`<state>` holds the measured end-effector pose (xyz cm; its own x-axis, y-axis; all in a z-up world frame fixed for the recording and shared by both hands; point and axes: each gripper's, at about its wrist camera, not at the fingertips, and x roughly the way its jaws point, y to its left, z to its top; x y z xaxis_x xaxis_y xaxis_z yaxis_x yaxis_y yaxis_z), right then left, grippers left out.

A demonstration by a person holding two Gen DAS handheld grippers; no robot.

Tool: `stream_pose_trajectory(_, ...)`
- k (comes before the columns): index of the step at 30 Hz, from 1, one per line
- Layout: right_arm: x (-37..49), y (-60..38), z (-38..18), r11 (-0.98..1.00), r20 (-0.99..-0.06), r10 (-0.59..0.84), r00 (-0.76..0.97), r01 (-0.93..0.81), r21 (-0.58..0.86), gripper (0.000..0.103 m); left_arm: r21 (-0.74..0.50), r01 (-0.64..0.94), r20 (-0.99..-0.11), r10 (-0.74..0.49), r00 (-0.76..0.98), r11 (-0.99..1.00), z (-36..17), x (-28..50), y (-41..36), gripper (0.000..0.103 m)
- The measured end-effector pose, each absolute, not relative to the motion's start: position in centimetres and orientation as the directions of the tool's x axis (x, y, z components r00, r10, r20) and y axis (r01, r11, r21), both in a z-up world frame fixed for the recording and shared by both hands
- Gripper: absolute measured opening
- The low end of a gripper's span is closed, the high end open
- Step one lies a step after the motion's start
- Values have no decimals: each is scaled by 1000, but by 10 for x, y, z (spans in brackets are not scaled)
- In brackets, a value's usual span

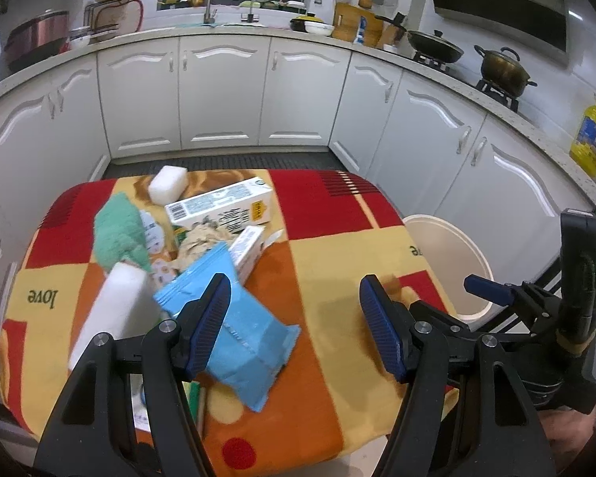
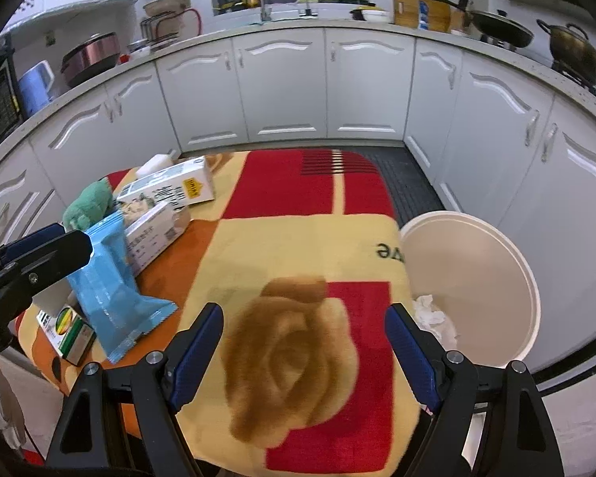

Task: Collect trash
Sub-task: 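Move both tools back from the bin toward the table, then grasp the white sponge with the left gripper while the right grasps the blue packet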

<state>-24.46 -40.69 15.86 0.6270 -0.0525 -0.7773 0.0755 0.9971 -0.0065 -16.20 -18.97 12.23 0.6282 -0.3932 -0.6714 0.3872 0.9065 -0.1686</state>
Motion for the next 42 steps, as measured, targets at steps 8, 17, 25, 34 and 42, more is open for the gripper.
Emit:
stream_pose_trajectory(8, -238, -382, 149, 1000, -799, -3, 601, 14, 7, 82, -172, 355, -682, -371, 630, 919, 119, -161, -167, 67)
stream_pose_trajectory(17, -233, -354, 144, 998, -816, 17, 577, -57, -20, 92, -189, 330, -696, -363, 620, 925, 122, -164, -119, 66)
stream_pose_trajectory(25, -228, -327, 135, 989, -829, 95, 551, -150, 14, 92, -155, 319, -734, -325, 597, 935, 107, -174, -86, 67)
stream_pose_trajectory(34, -215, -292, 133, 971, -836, 146, 528, -239, 18, 92, -185, 305, -727, -339, 597, 934, 101, -160, -71, 67)
stream_pose_trajectory(42, -200, -278, 124, 970, -845, 165, 508, -239, 46, 92, -253, 269, -741, -365, 564, 929, 86, -141, -57, 67)
